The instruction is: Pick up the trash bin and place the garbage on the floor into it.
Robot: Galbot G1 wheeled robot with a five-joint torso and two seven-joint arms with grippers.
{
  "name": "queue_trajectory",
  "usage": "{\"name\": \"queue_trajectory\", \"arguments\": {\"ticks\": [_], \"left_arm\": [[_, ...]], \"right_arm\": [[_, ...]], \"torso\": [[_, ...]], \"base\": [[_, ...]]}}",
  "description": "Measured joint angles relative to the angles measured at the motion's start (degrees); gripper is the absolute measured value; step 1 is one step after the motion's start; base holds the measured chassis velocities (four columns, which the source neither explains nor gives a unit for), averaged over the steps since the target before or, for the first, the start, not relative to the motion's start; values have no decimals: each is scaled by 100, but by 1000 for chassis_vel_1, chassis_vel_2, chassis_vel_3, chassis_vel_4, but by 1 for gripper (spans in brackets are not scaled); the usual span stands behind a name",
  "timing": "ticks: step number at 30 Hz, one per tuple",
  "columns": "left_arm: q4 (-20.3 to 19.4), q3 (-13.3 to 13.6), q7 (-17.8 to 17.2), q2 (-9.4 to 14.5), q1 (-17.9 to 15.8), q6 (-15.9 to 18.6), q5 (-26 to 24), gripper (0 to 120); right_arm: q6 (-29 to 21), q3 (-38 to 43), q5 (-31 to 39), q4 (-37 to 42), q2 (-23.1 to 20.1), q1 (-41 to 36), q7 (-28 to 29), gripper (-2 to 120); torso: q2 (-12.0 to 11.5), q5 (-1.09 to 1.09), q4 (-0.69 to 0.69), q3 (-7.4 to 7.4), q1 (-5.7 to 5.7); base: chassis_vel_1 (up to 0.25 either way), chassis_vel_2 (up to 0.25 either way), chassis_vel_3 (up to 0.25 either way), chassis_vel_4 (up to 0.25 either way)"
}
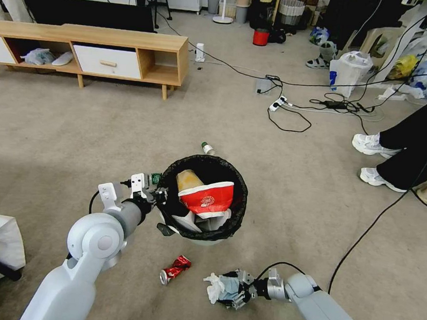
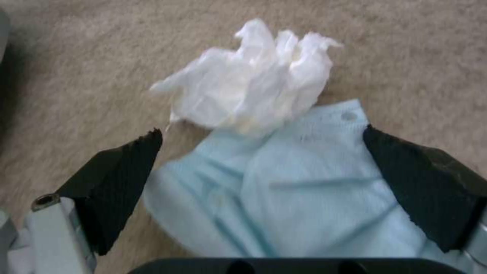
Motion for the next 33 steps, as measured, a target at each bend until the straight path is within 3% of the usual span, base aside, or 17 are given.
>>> {"name": "queue_trajectory", "arguments": {"ticks": [15,17,21,22,23,28,33], "left_arm": [[-24,24,5,-5,3,-8,12,3],[-40,23,5,-4,21,-8,14,3],[-51,15,5,-4,37,-8,16,3],[-59,11,5,-3,57,-9,26,3],[-59,11,5,-3,57,-9,26,3],[-73,5,5,-4,64,-12,30,3],[-74,6,5,-9,69,-13,42,3]], "right_arm": [[13,165,-8,43,-138,-149,4,97],[13,168,-17,44,-128,-153,25,85],[12,169,-18,43,-122,-154,29,77],[10,171,-20,42,-116,-155,33,68],[10,171,-20,42,-116,-155,33,68],[0,195,-20,58,-123,-184,22,44],[-2,211,-19,58,-131,-195,21,37]], "torso": [[0,-2,-2,-1,0],[0,-8,-4,-2,0],[1,-7,-5,-2,0],[1,-7,-3,-2,0],[1,-7,-3,-2,0],[0,2,2,0,0],[0,2,2,0,0]], "base": [[0,0,0,0],[0,0,0,0],[0,0,0,0],[0,0,0,0],[0,0,0,0],[0,0,0,0],[0,0,0,0]]}}
